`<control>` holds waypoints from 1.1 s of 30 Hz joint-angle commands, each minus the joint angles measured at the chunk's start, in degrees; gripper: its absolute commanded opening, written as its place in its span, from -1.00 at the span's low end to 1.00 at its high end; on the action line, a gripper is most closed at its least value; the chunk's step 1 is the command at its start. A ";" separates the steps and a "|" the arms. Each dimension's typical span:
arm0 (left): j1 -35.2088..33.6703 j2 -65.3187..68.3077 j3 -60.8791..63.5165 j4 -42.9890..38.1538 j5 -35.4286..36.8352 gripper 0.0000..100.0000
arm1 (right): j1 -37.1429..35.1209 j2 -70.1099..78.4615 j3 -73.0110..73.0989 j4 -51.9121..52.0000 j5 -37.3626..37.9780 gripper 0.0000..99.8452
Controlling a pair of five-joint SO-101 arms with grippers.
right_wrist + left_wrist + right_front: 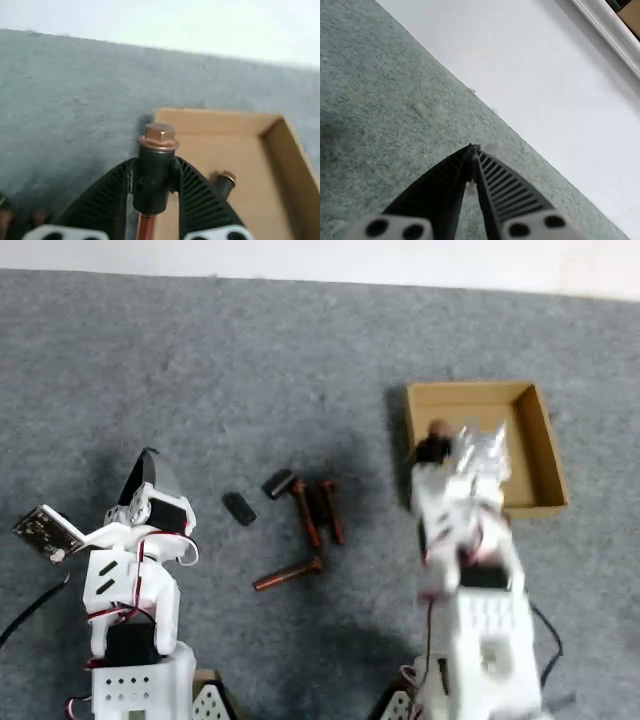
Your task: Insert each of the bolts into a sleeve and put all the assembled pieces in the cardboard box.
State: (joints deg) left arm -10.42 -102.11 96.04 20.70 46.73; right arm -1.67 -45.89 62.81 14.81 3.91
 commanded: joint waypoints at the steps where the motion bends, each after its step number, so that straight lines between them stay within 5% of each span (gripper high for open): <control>1: -0.31 0.31 1.27 -0.53 0.26 -0.99 | 4.26 23.69 -18.15 -2.15 -11.08 -0.99; 12: -0.22 0.22 1.27 -0.70 0.26 -0.99 | 6.46 48.40 -29.85 -2.24 -16.35 -0.99; 16: -0.22 0.22 1.27 -0.70 0.26 -0.99 | 5.85 48.40 -29.67 -1.89 -14.86 -0.96; 24: -0.48 0.13 1.27 -0.62 0.26 -0.99 | 1.45 48.22 -26.95 -1.80 -3.34 -0.44; 33: -0.48 0.13 1.27 -0.62 0.26 -0.99 | -1.71 27.47 -16.13 1.89 -3.52 -0.44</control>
State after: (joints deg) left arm -10.42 -102.11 96.04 20.70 46.73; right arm -0.44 -7.38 42.51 16.13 -0.04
